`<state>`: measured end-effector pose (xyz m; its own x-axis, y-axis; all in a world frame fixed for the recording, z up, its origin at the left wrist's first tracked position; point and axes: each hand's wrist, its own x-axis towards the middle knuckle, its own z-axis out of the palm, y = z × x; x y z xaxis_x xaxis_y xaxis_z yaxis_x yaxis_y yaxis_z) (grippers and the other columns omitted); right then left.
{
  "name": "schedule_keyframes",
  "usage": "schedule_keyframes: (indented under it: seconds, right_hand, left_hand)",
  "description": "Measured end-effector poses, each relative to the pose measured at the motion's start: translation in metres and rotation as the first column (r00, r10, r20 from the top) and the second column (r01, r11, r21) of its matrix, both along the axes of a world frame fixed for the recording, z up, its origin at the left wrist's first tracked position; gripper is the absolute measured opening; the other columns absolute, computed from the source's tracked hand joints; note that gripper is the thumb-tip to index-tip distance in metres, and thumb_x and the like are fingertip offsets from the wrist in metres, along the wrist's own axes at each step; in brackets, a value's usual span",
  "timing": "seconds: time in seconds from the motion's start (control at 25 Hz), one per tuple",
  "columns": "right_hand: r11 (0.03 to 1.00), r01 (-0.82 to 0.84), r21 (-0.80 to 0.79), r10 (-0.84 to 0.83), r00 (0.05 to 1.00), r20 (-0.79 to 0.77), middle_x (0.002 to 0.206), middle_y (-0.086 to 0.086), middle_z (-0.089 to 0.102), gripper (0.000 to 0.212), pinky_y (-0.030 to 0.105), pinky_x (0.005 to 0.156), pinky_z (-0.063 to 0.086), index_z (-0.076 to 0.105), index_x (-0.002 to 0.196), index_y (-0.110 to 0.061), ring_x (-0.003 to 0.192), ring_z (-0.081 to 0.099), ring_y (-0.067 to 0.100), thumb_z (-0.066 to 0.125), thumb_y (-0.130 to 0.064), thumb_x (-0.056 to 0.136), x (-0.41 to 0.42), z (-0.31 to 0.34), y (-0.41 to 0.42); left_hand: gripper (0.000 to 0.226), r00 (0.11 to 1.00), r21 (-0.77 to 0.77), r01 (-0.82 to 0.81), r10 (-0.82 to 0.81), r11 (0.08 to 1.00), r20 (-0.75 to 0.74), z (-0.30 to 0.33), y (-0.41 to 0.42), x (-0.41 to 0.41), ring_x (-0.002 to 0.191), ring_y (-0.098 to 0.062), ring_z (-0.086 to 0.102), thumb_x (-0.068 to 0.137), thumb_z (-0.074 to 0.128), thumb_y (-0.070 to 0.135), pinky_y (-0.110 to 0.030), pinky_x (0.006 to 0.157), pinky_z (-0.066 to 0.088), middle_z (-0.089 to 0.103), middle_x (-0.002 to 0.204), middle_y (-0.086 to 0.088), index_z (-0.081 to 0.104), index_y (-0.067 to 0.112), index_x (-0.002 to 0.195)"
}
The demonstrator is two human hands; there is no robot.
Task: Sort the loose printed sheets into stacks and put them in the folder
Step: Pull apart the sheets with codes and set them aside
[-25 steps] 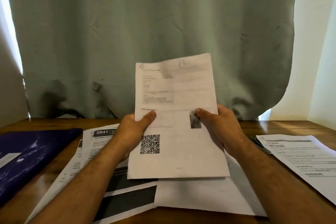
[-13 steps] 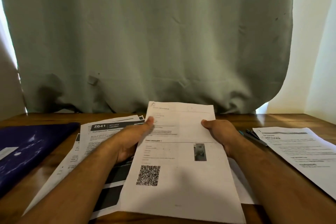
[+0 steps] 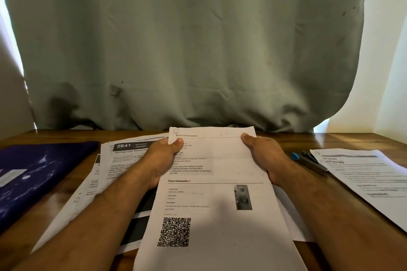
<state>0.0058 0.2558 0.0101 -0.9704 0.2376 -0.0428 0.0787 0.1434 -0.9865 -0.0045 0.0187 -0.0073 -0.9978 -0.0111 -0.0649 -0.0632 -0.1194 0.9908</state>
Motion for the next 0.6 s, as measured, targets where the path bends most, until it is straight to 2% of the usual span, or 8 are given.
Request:
schedule_keyframes:
  seconds: [0.08, 0.16, 0.28, 0.48, 0.6]
  right_hand:
    - [0.999, 0.024, 0.043, -0.024, 1.000, 0.002, 0.106, 0.014, 0.067, 0.038, 0.050, 0.090, 0.055, 0.055, 0.117, -0.012, 0.094, 0.067, 0.034, 0.054, -0.044, 0.097, -0.0008, 0.0017, -0.0003]
    - [0.998, 0.020, 0.056, -0.020, 1.000, 0.000, 0.108, 0.014, 0.066, 0.038, 0.049, 0.093, 0.053, 0.054, 0.119, -0.012, 0.097, 0.066, 0.034, 0.053, -0.043, 0.098, -0.0009, 0.0022, -0.0009]
    - [0.999, 0.009, 0.049, -0.009, 1.000, 0.005, 0.110, 0.014, 0.066, 0.039, 0.049, 0.095, 0.052, 0.054, 0.120, -0.011, 0.099, 0.065, 0.034, 0.053, -0.043, 0.097, 0.0000, 0.0025, -0.0025]
    - [0.998, 0.005, 0.058, -0.005, 1.000, -0.005, 0.116, 0.014, 0.064, 0.041, 0.049, 0.099, 0.049, 0.053, 0.124, -0.010, 0.104, 0.063, 0.034, 0.050, -0.042, 0.099, -0.0010, 0.0021, -0.0062]
    - [0.997, 0.010, 0.071, -0.010, 1.000, -0.007, 0.115, 0.015, 0.065, 0.038, 0.049, 0.099, 0.049, 0.055, 0.120, -0.008, 0.105, 0.063, 0.034, 0.052, -0.039, 0.099, -0.0007, 0.0040, -0.0027]
  left_hand:
    - [0.024, 1.000, -0.020, 0.000, 0.000, 1.000, 0.010, -0.0015, 0.0016, -0.0003, 0.085, -0.031, 0.077, 0.104, 0.051, 0.035, -0.045, 0.069, 0.063, 0.079, 0.096, -0.009, 0.065, 0.021, 0.117]
    - [0.028, 0.999, -0.026, -0.021, 0.022, 0.999, 0.036, 0.0007, 0.0007, 0.0000, 0.081, -0.030, 0.077, 0.103, 0.048, 0.044, -0.044, 0.066, 0.063, 0.079, 0.093, -0.007, 0.066, 0.023, 0.110]
    - [0.026, 0.994, 0.004, -0.112, 0.111, 0.994, 0.018, 0.0049, -0.0011, 0.0003, 0.074, -0.027, 0.077, 0.104, 0.049, 0.042, -0.040, 0.058, 0.061, 0.079, 0.086, -0.005, 0.067, 0.023, 0.103]
    - [0.025, 0.992, -0.002, -0.128, 0.128, 0.992, -0.014, 0.0046, 0.0017, 0.0050, 0.075, -0.027, 0.077, 0.104, 0.049, 0.041, -0.048, 0.072, 0.063, 0.079, 0.086, -0.002, 0.067, 0.024, 0.104]
    - [0.024, 0.991, -0.007, -0.131, 0.131, 0.991, -0.032, 0.0079, 0.0050, 0.0076, 0.075, -0.026, 0.077, 0.104, 0.049, 0.040, -0.045, 0.070, 0.063, 0.079, 0.087, -0.001, 0.067, 0.025, 0.106]
